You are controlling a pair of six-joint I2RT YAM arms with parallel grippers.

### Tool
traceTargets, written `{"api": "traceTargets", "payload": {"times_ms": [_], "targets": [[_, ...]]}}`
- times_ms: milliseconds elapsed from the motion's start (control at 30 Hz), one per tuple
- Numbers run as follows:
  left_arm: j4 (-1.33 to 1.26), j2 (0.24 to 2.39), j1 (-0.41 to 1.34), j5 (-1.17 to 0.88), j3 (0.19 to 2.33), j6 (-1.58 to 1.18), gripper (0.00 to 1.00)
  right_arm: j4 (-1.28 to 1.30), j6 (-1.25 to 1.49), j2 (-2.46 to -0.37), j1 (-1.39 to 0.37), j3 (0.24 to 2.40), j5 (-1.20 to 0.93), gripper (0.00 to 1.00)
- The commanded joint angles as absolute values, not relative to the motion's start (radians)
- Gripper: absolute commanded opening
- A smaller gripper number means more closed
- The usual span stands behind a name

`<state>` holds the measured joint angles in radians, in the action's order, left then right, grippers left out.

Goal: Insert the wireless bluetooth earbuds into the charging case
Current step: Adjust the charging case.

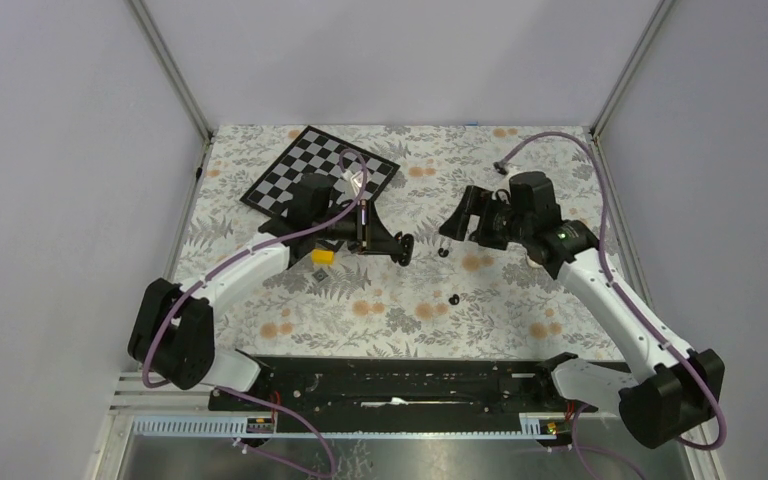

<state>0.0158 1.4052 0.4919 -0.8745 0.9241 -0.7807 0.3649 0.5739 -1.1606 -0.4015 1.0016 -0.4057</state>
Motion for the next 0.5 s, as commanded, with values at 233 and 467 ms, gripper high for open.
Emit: {"api": "traceTargets", "payload": {"times_ms": [233, 467], "targets": [[0.138, 1.448, 0.482, -0.793, 1.019, -0.706, 0.02, 0.68, 0.417, -1.159, -0.368, 0.965, 0.452, 0.87], [0.203, 1.44, 0.483, -0.761, 1.01, -0.66, 0.02, 0.478, 0.488, -1.206, -0.378, 0.86, 0.102, 0.65]]}}
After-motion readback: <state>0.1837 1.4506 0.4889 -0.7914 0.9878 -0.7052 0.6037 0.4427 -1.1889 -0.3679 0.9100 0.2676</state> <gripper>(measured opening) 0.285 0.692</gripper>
